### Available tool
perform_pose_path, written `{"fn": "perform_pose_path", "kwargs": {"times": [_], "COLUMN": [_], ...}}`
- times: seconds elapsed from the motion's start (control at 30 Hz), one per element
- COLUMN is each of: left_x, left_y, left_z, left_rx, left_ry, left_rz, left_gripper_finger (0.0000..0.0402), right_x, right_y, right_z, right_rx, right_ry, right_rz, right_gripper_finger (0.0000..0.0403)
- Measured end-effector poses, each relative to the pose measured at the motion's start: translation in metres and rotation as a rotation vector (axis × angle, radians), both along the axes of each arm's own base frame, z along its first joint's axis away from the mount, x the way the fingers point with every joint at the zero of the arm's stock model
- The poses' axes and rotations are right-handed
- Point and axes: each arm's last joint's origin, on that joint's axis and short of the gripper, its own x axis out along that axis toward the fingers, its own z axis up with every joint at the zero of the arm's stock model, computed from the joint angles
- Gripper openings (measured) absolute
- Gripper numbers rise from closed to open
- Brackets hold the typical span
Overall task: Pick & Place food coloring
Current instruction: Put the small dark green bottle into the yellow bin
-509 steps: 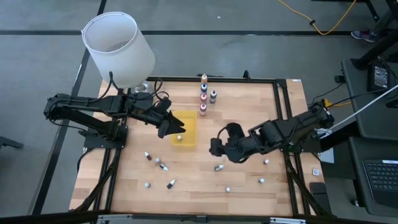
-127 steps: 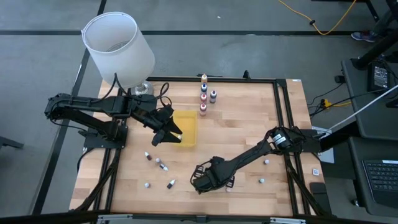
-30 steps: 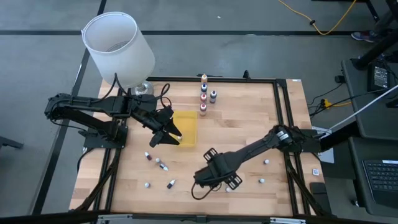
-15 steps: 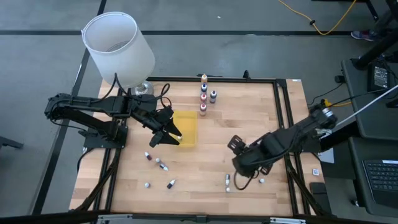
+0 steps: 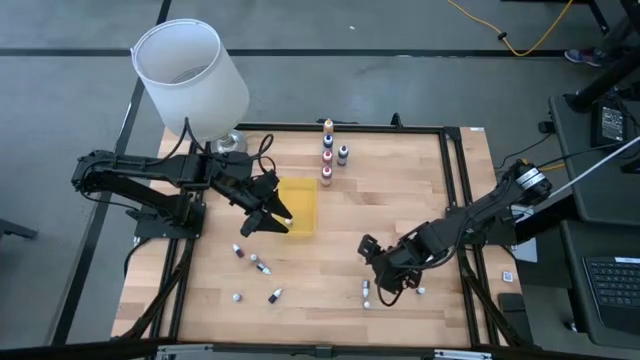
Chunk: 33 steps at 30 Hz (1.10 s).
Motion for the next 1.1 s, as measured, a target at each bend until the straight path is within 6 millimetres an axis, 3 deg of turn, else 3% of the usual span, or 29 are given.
{"fn": "perform_pose_path", "kwargs": {"times": [0.2, 0.63, 1.1], "left_x": [0.000, 0.000, 0.000], "left_y": [0.000, 0.001, 0.000], "left_z": [0.000, 0.000, 0.000], "left_rx": [0.006, 0.018, 0.024], "left_ry": [0.000, -0.005, -0.008], "left_rz": [0.012, 0.014, 0.011], "left_gripper_finger": [0.0253, 0.0253, 0.0253], "right_x": [-0.001, 0.015, 0.016], "right_y": [0.003, 0.013, 0.015], "right_z": [-0.023, -0.065, -0.085], "right_rx": [0.035, 0.046, 0.093], "right_ry": [-0.027, 0.029, 0.003], "right_rz": [0.097, 0.113, 0.155], "right_gripper_finger": [0.0241, 0.0241, 0.0241]}}
